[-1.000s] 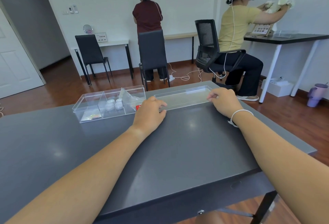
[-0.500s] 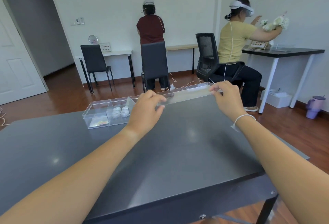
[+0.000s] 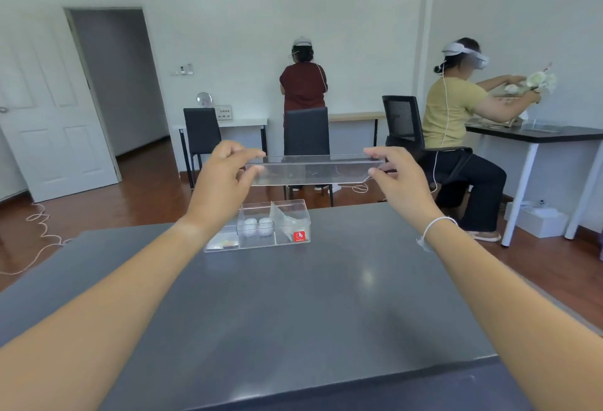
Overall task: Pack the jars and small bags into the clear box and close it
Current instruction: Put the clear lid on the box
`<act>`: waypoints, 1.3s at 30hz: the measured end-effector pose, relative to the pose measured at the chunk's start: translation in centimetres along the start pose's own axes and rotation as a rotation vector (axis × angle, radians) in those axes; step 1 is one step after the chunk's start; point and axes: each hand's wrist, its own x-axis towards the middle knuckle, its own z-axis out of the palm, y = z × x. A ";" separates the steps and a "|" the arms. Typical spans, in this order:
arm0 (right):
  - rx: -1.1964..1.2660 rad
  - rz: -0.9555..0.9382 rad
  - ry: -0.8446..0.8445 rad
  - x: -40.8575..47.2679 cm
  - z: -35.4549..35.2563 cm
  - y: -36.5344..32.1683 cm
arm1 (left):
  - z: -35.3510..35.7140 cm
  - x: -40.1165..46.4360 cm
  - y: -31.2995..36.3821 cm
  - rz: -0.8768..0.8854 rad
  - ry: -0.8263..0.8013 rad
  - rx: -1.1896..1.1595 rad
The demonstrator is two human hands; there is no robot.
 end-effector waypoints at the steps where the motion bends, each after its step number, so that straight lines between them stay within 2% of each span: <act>1: 0.018 0.000 -0.006 -0.1 0.5 -0.2 | -0.6 -0.1 -0.5 -0.005 0.014 -0.014; 9: 0.195 0.062 -0.037 -0.8 4.5 -1.3 | -3.7 -1.0 -3.2 -0.107 0.062 -0.075; 17: 0.405 0.158 0.054 -0.1 7.8 -2.1 | -4.4 -0.7 -5.2 -0.249 0.103 -0.117; 30: 0.424 0.267 0.039 1.9 10.1 -1.2 | -2.0 -2.3 -8.6 -0.415 0.190 -0.258; 39: 0.441 0.398 0.098 2.8 11.0 -0.4 | -0.9 -3.1 -10.1 -0.523 0.136 -0.331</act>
